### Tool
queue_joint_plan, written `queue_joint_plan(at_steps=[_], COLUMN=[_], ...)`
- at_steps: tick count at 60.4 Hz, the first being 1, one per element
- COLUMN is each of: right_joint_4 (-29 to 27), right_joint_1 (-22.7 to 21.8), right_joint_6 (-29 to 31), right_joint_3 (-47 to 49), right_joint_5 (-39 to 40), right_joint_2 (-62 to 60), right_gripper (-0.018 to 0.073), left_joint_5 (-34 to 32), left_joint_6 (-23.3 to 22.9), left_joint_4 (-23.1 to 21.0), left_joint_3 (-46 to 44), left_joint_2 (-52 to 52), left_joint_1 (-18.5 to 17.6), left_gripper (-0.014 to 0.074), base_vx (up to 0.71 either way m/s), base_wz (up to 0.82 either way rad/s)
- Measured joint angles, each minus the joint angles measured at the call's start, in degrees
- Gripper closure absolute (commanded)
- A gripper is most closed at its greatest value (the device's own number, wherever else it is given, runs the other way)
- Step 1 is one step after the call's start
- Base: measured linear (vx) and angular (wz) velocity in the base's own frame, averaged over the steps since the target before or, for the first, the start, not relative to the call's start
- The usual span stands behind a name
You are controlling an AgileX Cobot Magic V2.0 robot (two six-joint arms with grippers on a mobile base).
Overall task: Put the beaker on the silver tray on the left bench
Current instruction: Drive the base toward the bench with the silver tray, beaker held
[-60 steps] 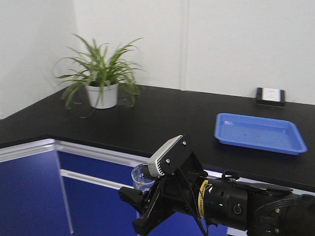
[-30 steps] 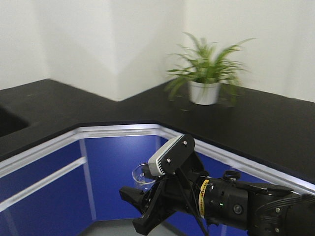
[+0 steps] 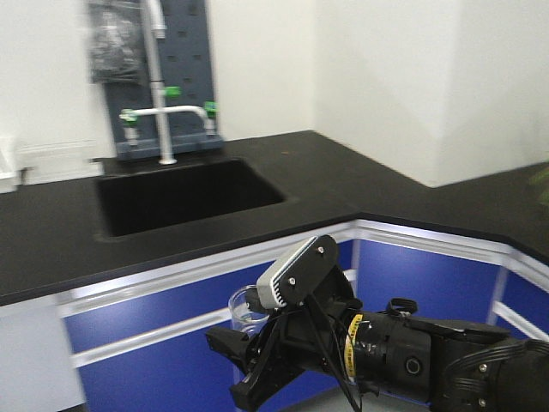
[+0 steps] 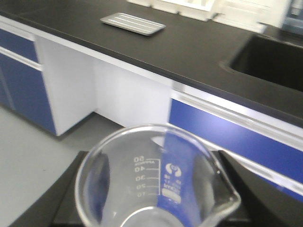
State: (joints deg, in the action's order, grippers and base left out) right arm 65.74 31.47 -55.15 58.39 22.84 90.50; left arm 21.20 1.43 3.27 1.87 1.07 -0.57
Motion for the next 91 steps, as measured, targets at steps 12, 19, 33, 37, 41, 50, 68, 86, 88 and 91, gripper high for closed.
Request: queue_joint_plan(at_steps=[12,19,33,37,41,50,68,86,88,91], right_joint_4=[0.0,0.0,0.0,0.0,0.0,0.0,0.0,0.0,0.0,0.0], right_joint_1=[0.0,0.0,0.0,0.0,0.0,0.0,0.0,0.0,0.0,0.0], right_joint_6=[0.0,0.0,0.0,0.0,0.0,0.0,0.0,0.0,0.0,0.0], right_joint_3=[0.0,0.0,0.0,0.0,0.0,0.0,0.0,0.0,0.0,0.0], right_joint_5=[0.0,0.0,0.0,0.0,0.0,0.0,0.0,0.0,0.0,0.0], right_joint_2=[0.0,0.0,0.0,0.0,0.0,0.0,0.0,0.0,0.0,0.0], right_gripper=[0.0571,0.0571,0.0571,0.0571,0.0571,0.0571,0.0571,0.0571,0.0571,0.0571], left_joint_5=[0.0,0.0,0.0,0.0,0.0,0.0,0.0,0.0,0.0,0.0], left_joint_6=[0.0,0.0,0.0,0.0,0.0,0.0,0.0,0.0,0.0,0.0], left_joint_4=[0.0,0.0,0.0,0.0,0.0,0.0,0.0,0.0,0.0,0.0], left_joint_3=[0.0,0.0,0.0,0.0,0.0,0.0,0.0,0.0,0.0,0.0], left_joint_2=[0.0,0.0,0.0,0.0,0.0,0.0,0.0,0.0,0.0,0.0], left_joint_1=[0.0,0.0,0.0,0.0,0.0,0.0,0.0,0.0,0.0,0.0], left_gripper=[0.0595,0.0595,0.0595,0.0595,0.0595,0.0595,0.0595,0.0595,0.0595,0.0595], base_vx=[0.08,0.10,0.13,0.15,0.15,0.16,0.19,0.25,0.29,0.30], base_wz=[0.64,0.54,0.52,0.56,0.57,0.55,0.39,0.12,-0.02,-0.05])
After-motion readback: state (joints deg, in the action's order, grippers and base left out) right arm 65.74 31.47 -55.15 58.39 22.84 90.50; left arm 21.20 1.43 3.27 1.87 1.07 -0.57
